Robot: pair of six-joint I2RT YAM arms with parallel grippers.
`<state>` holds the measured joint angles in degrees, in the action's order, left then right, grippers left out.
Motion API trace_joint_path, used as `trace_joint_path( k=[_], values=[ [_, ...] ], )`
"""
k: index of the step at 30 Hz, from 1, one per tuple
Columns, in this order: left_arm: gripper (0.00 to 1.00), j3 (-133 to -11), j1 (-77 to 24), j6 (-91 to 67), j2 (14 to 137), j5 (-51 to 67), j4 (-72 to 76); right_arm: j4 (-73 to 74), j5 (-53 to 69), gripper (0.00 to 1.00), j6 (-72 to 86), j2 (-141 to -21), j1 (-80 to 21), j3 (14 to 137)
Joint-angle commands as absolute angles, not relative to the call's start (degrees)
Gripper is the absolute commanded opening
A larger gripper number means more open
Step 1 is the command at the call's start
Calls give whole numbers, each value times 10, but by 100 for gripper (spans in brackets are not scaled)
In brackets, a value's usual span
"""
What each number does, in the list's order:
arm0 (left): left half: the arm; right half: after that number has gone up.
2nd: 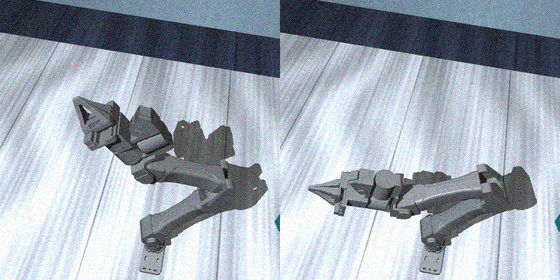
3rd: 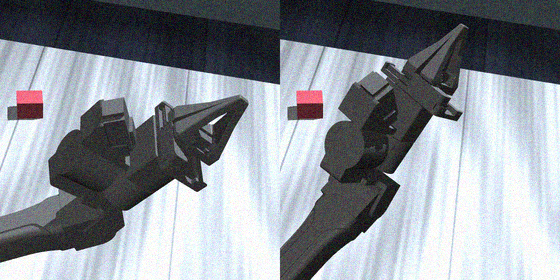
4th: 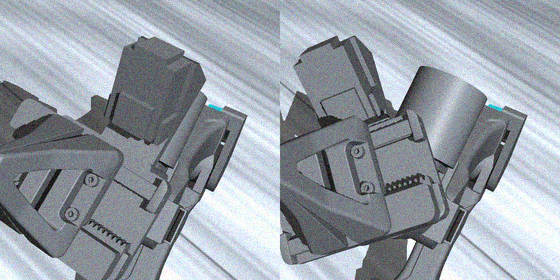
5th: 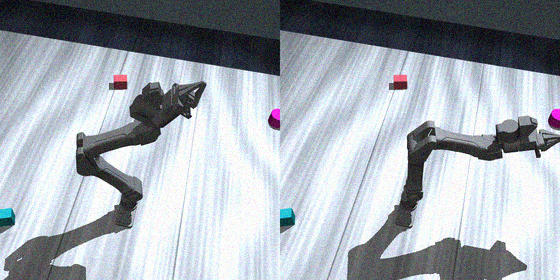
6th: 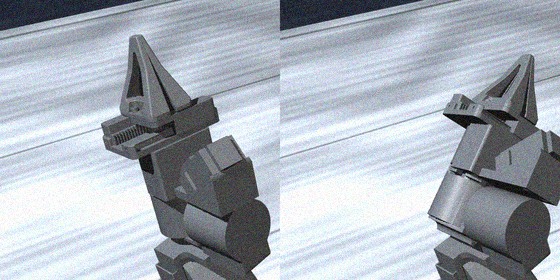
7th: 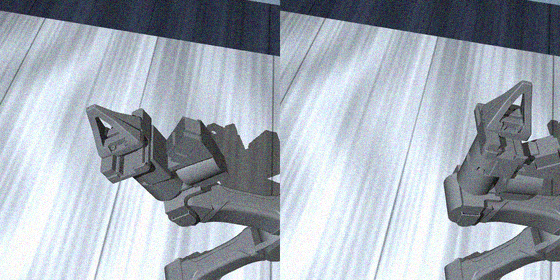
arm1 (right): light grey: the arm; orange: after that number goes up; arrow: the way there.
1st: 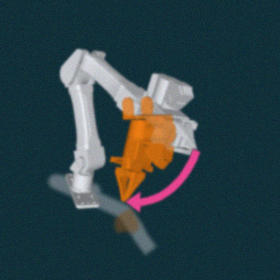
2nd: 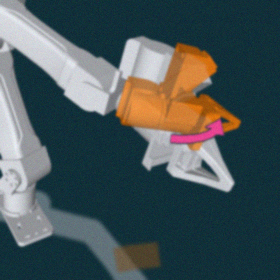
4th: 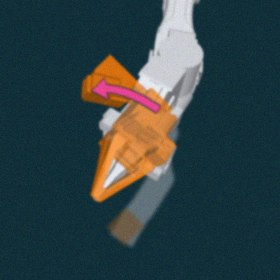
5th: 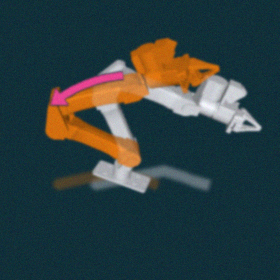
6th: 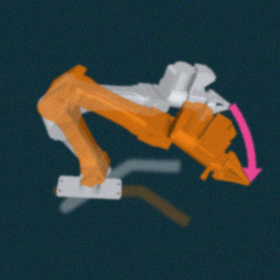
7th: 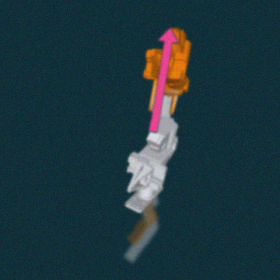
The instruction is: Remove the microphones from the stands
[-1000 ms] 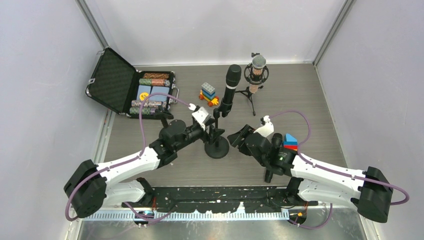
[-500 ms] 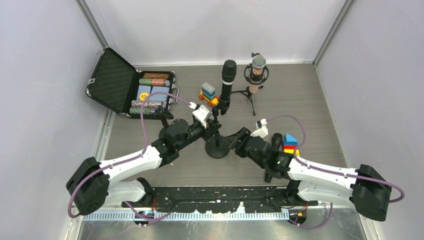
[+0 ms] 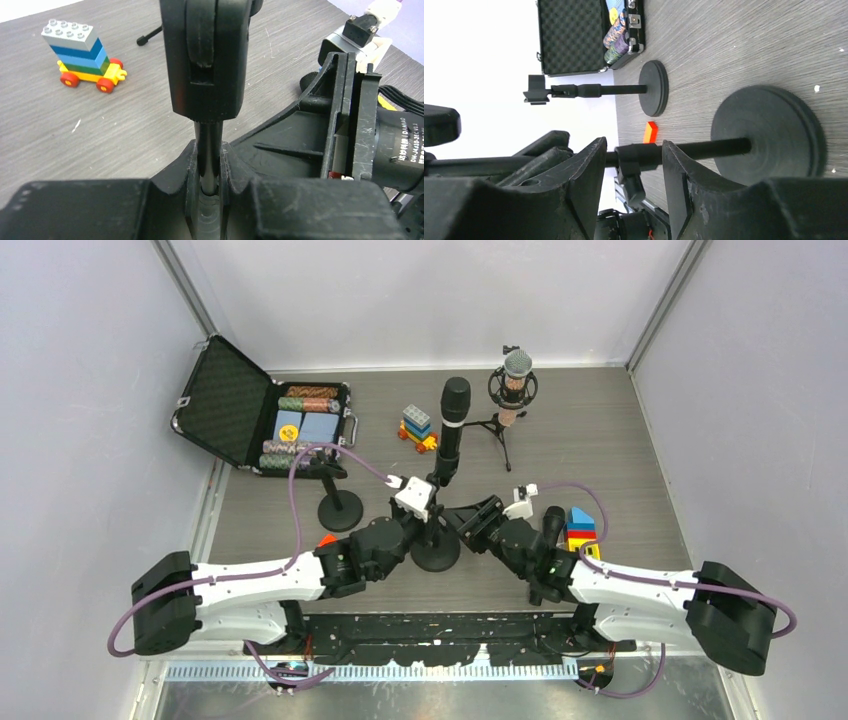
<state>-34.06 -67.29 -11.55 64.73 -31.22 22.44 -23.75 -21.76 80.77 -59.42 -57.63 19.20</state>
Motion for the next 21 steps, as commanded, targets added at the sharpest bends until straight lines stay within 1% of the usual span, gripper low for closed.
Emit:
trace_joint_path(
  k=[1, 3, 4, 6, 8, 10, 13, 15, 18, 21],
  values=[
    [0, -367, -692, -179, 653, -405, 191, -311, -243, 50, 839, -599, -575, 179],
    [0, -358, -692, -185, 649, -407, 197, -296, -260, 48, 847, -593, -575, 179],
    [7, -352, -692, -188, 646, -409, 201, -289, -265, 48, 848, -591, -575, 178],
    [27, -348, -692, -186, 636, -402, 196, -262, -284, 49, 855, -580, -575, 181],
    [39, -355, -693, -181, 628, -391, 164, -212, -307, 50, 865, -559, -575, 181],
    [52, -364, -692, -173, 621, -372, 142, -204, -323, 52, 860, -534, -575, 173],
    [60, -373, -692, -152, 618, -348, 128, -164, -358, 54, 859, -484, -575, 173],
    [64, -379, -692, -139, 615, -338, 120, -98, -386, 55, 856, -454, -574, 189],
    [66, -383, -688, -122, 603, -315, 114, -13, -421, 56, 834, -424, -574, 225],
    [64, -381, -645, -136, 591, -240, 106, 40, -415, 56, 815, -412, -574, 233]
  ],
)
